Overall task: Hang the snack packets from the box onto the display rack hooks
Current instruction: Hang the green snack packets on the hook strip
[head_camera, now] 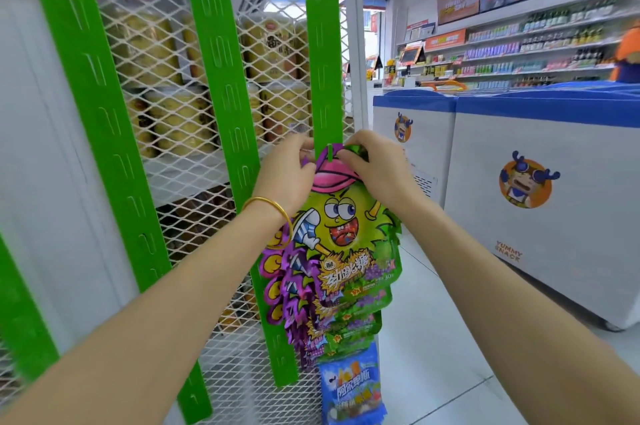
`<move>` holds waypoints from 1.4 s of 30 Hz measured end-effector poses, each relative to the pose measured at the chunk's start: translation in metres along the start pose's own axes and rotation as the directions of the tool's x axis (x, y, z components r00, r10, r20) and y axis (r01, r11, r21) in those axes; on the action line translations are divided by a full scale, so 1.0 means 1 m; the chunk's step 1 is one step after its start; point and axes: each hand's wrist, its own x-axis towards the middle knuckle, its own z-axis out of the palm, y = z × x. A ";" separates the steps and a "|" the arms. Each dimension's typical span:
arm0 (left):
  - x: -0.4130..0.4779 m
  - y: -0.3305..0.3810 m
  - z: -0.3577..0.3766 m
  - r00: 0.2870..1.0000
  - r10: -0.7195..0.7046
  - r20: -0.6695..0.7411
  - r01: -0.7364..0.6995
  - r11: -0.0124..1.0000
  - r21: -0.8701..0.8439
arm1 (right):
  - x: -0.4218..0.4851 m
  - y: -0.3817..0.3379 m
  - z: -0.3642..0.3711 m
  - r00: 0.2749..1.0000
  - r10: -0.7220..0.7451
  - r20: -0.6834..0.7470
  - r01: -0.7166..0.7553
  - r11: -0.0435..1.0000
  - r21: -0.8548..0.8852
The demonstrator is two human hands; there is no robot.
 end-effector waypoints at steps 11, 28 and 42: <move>-0.016 -0.011 -0.003 0.997 0.077 -0.019 -0.075 0.993 0.091 | -0.010 -0.003 0.007 1.000 0.008 -0.024 -0.008 1.000 -0.007; -0.092 -0.043 -0.015 0.920 0.295 -0.259 -0.244 0.946 0.212 | -0.080 -0.011 0.022 0.932 -0.157 -0.326 0.119 0.984 -0.133; -0.369 -0.304 0.025 0.669 -0.599 0.439 0.462 0.799 0.385 | -0.350 0.039 0.239 0.295 0.010 0.955 0.112 0.993 -0.046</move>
